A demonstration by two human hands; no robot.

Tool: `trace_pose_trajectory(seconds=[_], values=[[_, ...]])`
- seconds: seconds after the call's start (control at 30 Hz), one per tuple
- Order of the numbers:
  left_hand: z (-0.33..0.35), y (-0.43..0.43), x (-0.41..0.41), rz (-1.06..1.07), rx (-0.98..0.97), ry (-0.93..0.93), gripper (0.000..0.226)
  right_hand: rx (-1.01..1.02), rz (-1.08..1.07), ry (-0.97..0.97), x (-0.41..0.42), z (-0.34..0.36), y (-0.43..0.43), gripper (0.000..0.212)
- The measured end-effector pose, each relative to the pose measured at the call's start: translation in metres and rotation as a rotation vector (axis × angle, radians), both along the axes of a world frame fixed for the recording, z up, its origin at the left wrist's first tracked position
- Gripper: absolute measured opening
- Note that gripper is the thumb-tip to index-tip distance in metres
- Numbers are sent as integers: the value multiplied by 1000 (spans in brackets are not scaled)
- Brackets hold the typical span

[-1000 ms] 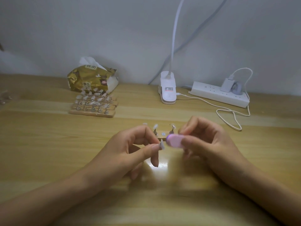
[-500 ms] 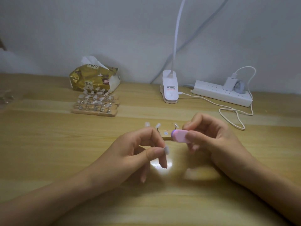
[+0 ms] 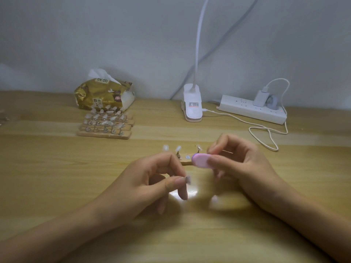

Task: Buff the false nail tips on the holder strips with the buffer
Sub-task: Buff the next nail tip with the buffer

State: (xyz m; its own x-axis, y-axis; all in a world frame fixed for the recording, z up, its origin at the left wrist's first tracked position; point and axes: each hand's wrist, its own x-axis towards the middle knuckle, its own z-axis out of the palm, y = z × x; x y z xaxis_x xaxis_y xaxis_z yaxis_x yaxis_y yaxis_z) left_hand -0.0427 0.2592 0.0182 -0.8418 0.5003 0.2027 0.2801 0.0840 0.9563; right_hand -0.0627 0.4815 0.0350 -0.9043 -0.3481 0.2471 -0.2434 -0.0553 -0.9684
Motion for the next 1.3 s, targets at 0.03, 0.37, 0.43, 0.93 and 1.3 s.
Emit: trace_pose_trajectory(seconds=[0.03,0.37,0.43,0.93,1.3], values=[[1,0,0,-7,19,-12,19,-28,-29,-8,-2,0,5,28],[11,-14,-15,314,309,-193,40,-156,-49,-104,-8,-4,9,20],[15,-17,-17,378,309,-154,32,-193,-66,-139,-10,-4,9,18],[21,4,-40,381,-230,564,8,-207,-68,-169,-13,-5,9,15],[5,21,-55,323,-327,387,17,-255,-77,-213,-16,-7,10,14]])
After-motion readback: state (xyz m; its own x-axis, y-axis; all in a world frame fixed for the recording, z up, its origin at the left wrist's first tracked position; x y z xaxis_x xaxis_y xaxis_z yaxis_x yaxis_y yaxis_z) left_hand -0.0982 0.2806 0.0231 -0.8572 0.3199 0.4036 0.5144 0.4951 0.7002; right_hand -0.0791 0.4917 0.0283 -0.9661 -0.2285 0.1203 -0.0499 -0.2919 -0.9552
